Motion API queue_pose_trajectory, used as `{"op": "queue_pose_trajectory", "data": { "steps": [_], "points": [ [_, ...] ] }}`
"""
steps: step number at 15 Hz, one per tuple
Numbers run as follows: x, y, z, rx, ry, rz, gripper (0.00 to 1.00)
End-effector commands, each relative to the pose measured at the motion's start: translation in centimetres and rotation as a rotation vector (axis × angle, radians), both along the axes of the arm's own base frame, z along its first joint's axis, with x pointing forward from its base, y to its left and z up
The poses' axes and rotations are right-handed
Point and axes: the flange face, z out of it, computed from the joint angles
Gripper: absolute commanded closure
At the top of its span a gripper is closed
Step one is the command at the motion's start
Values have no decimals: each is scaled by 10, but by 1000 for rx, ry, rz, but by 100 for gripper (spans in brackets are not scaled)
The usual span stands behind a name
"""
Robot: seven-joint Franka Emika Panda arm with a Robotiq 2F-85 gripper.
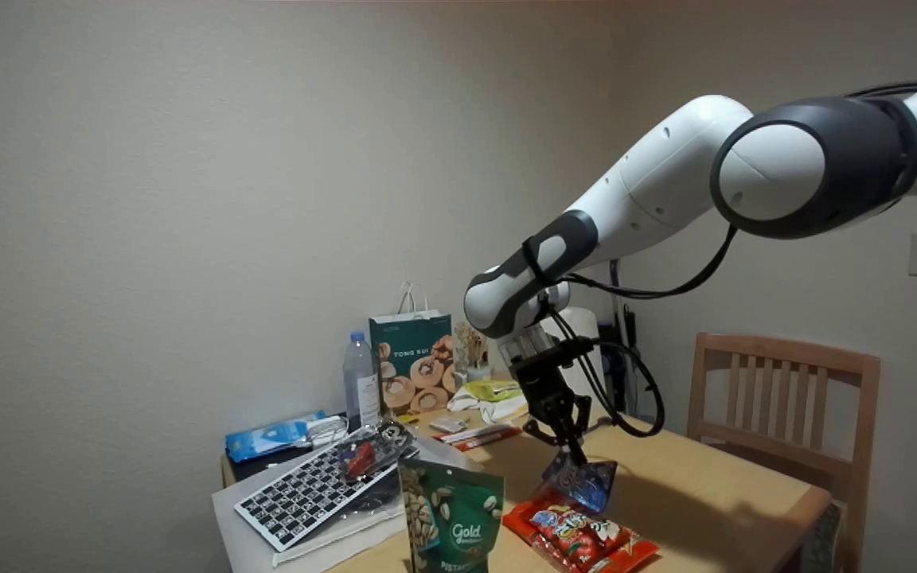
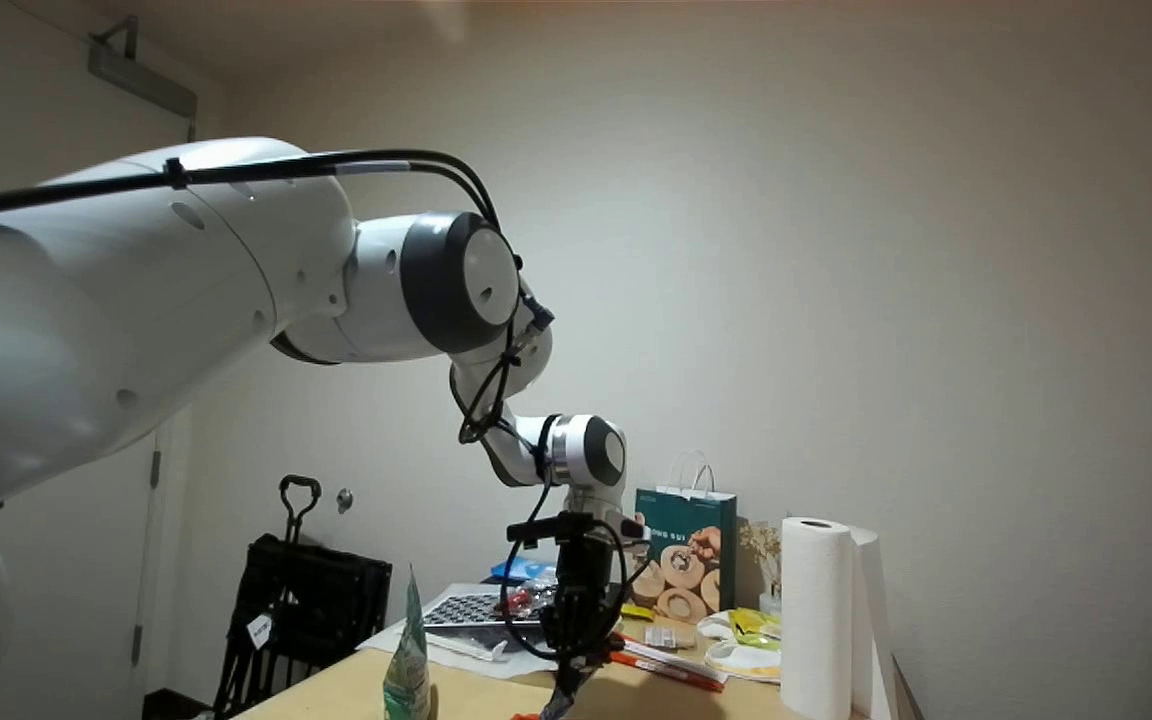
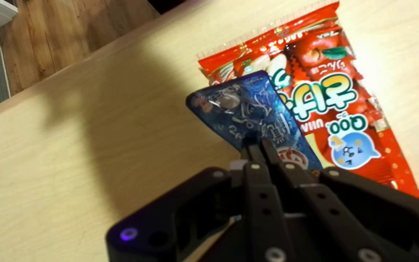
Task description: Pick the blue sachet and put it on top of the red sachet
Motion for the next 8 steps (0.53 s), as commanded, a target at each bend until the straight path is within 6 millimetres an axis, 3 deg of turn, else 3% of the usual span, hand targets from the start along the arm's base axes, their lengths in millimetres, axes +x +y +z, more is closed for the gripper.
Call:
{"op": "queue_pose_trajectory", "data": {
  "steps": [1,4,8],
  "points": [
    [-6,30,-2,18,-9,45,96],
    [-7,45,-12,66,6,72,96],
    [-7,35,-26,155,15,66,96]
  ]
}}
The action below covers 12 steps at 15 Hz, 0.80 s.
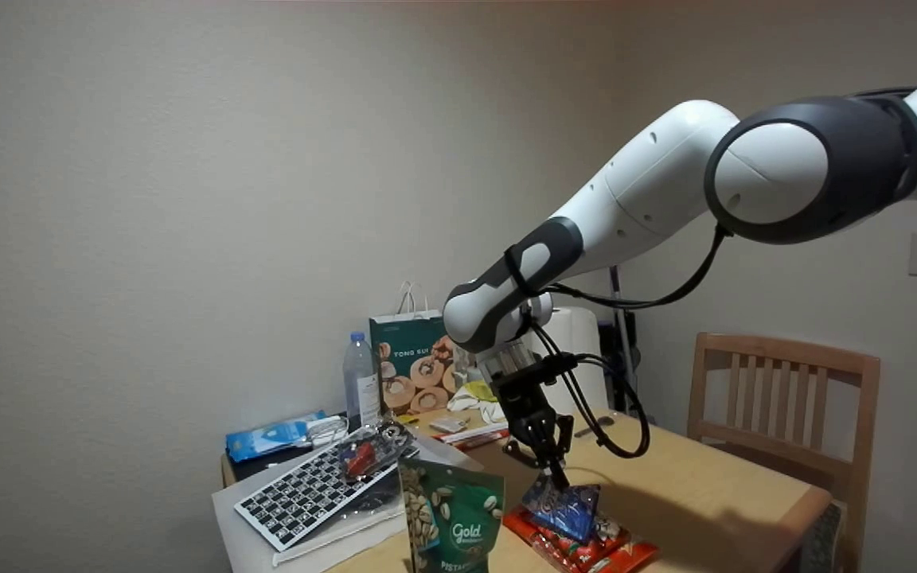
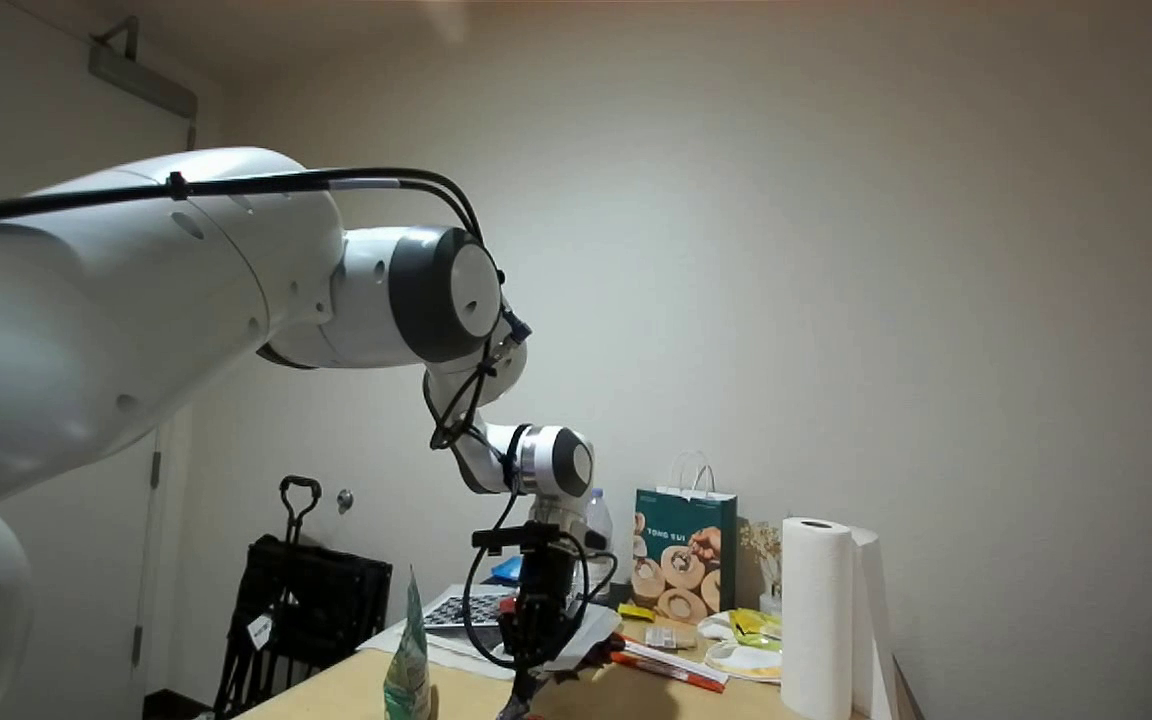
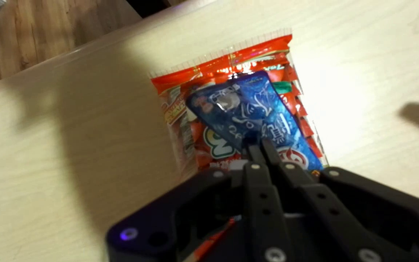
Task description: Pick the blue sachet and put it on top of the red sachet
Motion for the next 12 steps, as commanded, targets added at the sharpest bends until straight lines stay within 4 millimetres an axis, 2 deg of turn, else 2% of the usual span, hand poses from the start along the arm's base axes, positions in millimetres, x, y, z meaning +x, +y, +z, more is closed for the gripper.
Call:
{"op": "queue_pose_trajectory", "data": {
  "steps": [1,5,6,8,12],
  "points": [
    [-2,-22,-13,131,2,1,96],
    [-2,-45,-22,184,12,-20,96],
    [-2,-50,-24,184,15,-31,71],
    [-2,-55,-24,178,15,-42,64],
    [-1,-56,-21,178,12,-44,38]
  ]
}}
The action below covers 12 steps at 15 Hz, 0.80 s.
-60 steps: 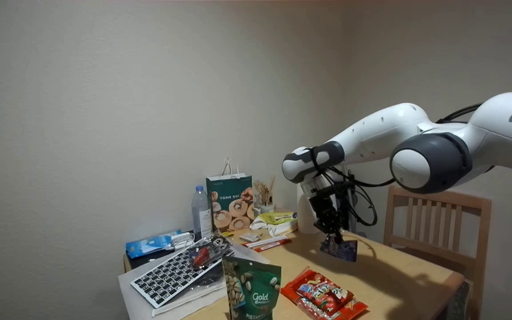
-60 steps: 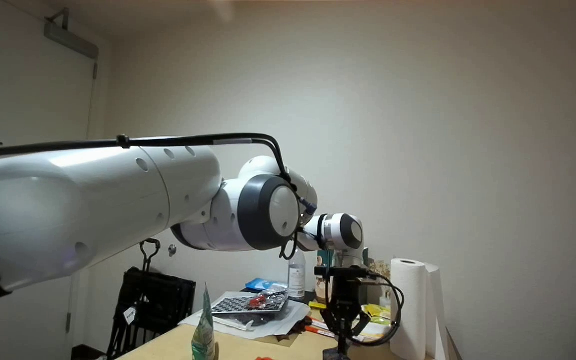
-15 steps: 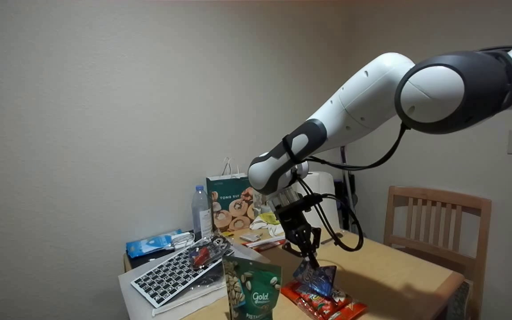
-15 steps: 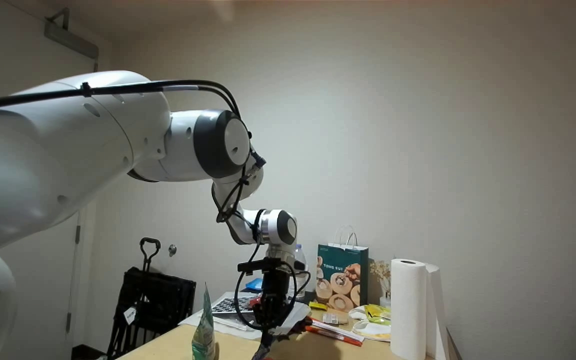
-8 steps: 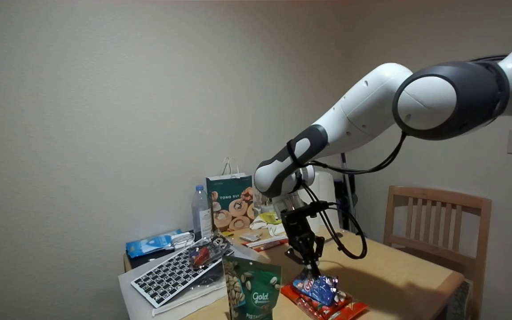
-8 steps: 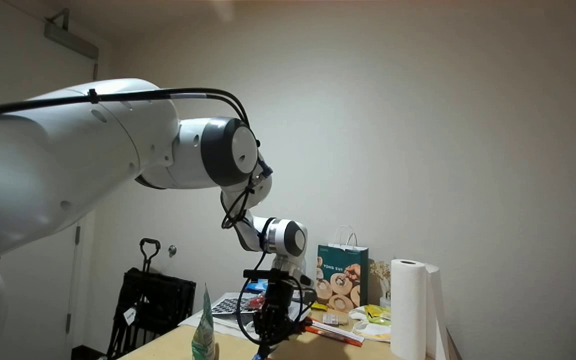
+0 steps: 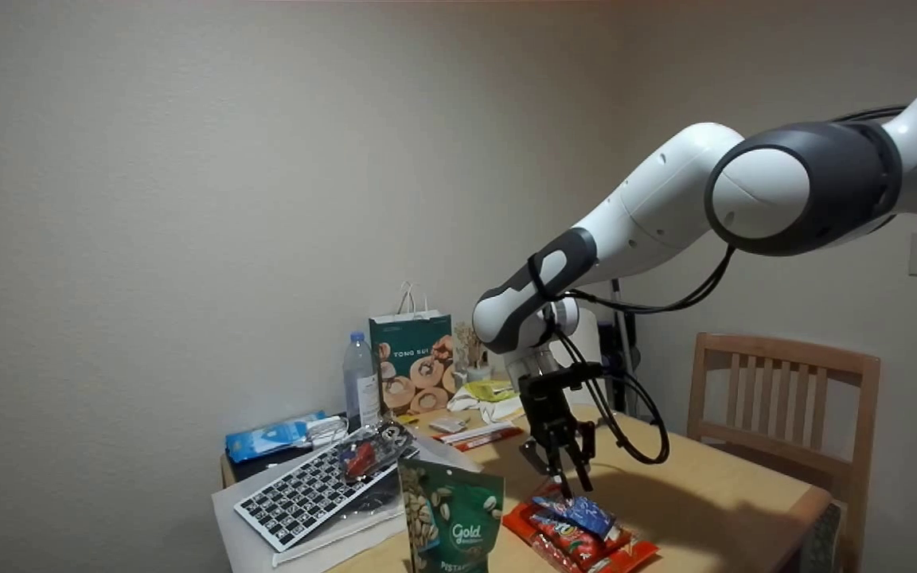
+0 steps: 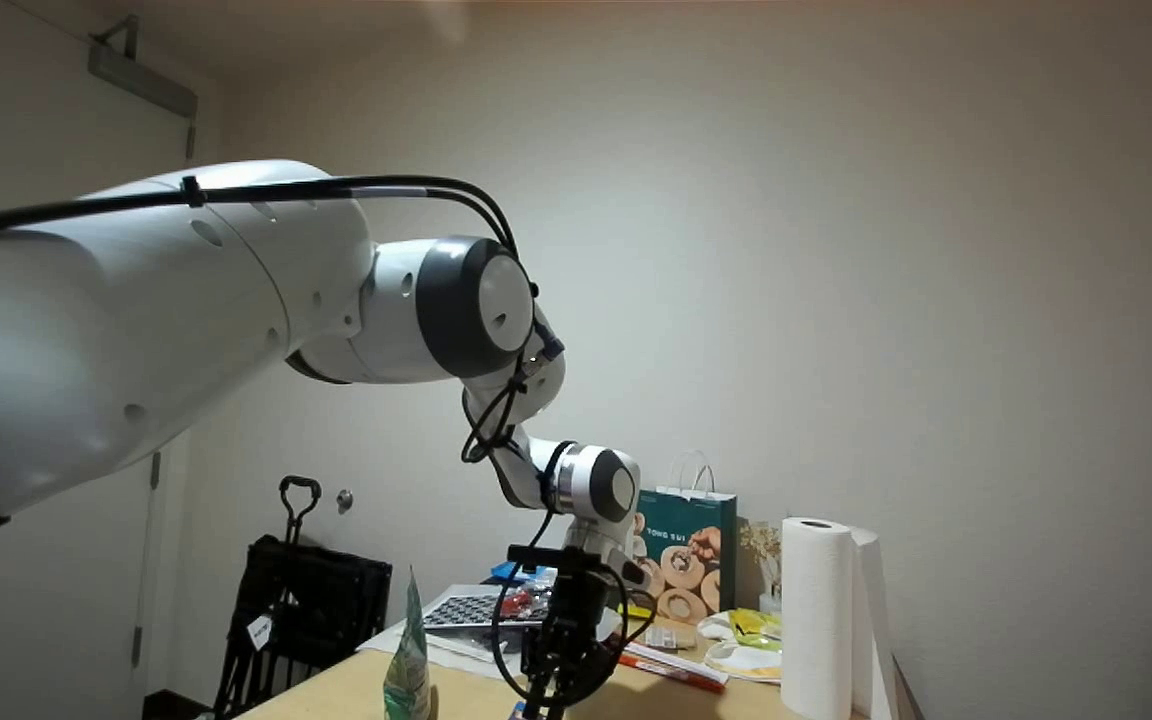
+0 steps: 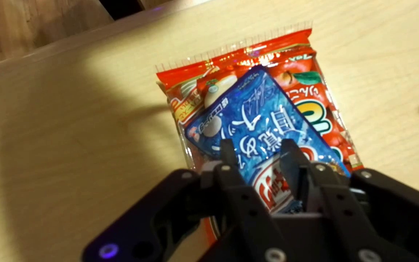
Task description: Pick the blue sachet and put it on top of the red sachet
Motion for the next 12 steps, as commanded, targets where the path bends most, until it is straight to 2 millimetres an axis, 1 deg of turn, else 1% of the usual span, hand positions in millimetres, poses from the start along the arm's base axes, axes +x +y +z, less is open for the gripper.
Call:
{"op": "queue_pose_trajectory", "data": {
  "steps": [1,2,4,6,7,10,12],
  "points": [
    [3,0,5,27,-17,-3,32],
    [4,1,7,22,-23,-2,25],
    [5,6,18,3,-64,-5,12],
    [8,10,29,-16,-143,-10,2],
    [11,13,33,-24,-175,-12,0],
    [15,19,43,-38,-236,-30,0],
    [18,20,48,-73,-288,-60,0]
  ]
}}
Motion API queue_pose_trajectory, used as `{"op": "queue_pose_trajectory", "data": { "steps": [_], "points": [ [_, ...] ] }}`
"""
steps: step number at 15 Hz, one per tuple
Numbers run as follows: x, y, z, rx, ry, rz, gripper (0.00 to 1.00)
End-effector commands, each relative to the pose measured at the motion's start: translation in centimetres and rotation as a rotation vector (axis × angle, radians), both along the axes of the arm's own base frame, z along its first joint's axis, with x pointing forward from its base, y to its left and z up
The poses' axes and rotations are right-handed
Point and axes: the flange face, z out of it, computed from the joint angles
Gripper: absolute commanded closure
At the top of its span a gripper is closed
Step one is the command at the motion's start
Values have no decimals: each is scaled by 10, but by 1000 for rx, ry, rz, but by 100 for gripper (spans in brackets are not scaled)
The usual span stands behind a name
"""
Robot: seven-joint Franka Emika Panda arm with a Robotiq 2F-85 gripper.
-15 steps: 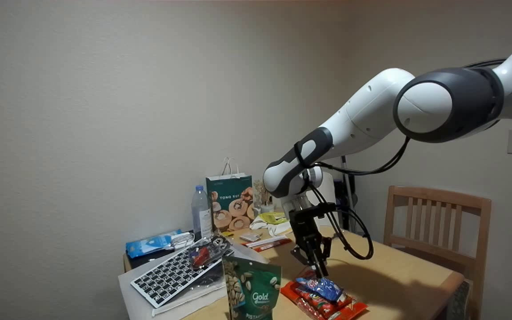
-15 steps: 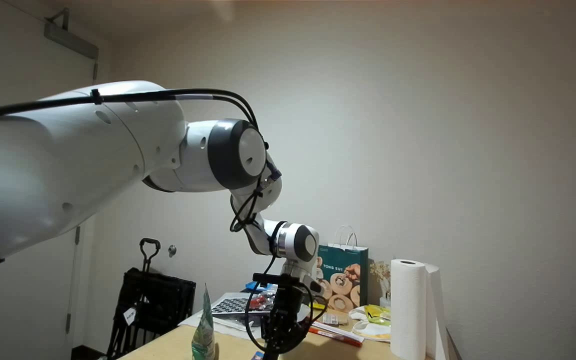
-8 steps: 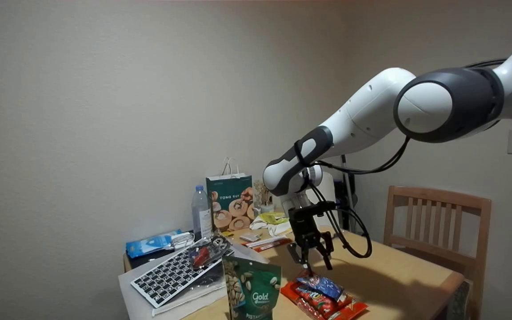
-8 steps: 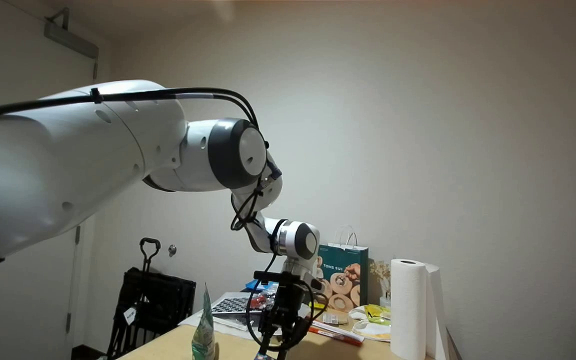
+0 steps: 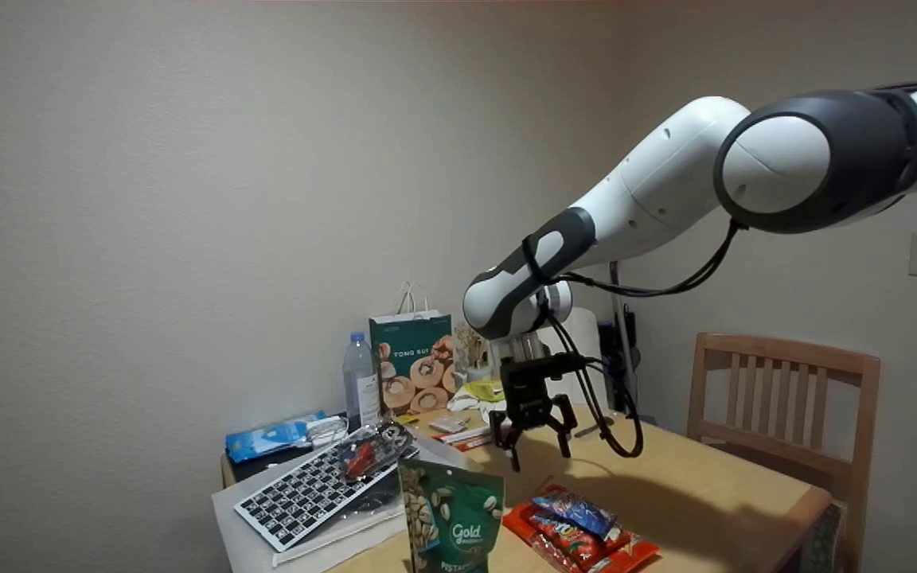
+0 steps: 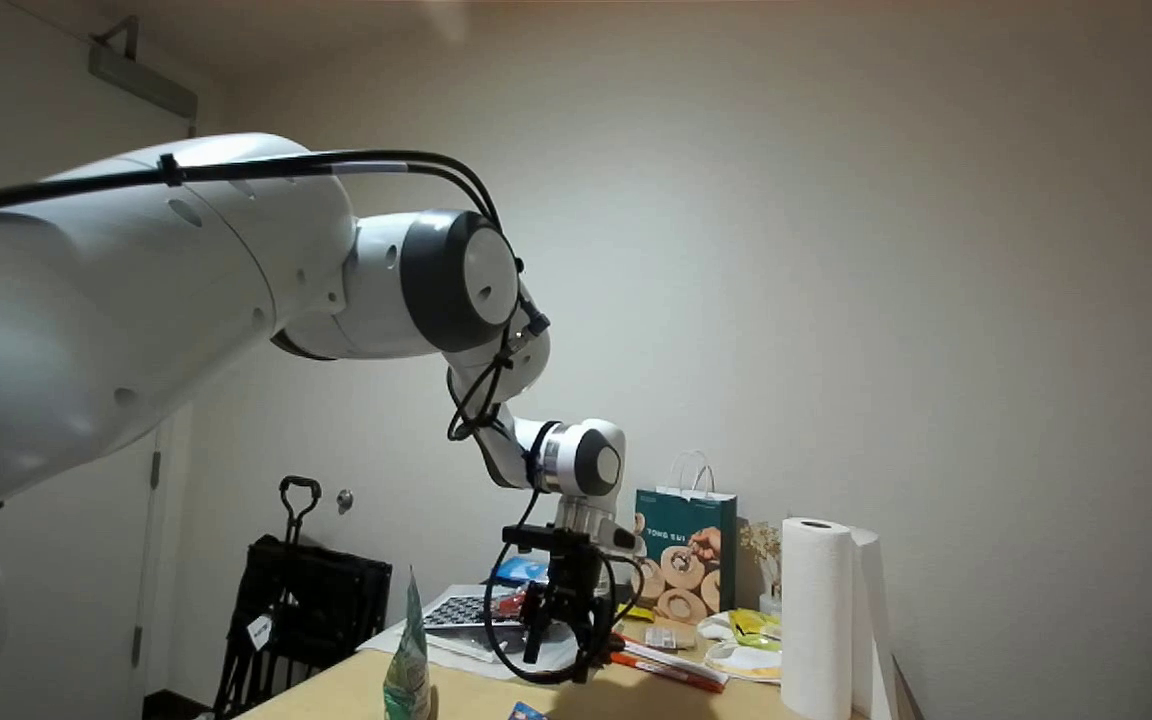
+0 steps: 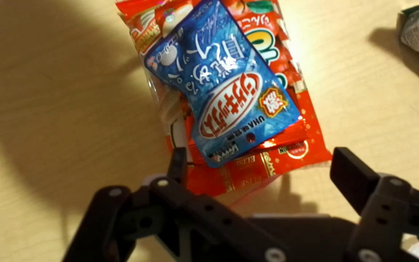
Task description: Pick the blue sachet and put it on top of the red sachet
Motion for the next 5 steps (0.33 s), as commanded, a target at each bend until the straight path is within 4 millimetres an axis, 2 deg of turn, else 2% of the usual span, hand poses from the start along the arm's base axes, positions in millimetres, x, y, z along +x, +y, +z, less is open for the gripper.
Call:
{"op": "queue_pose_trajectory", "data": {
  "steps": [1,5],
  "points": [
    [2,1,3,-9,-22,-13,0],
    [1,1,6,-22,-45,-31,0]
  ]
}}
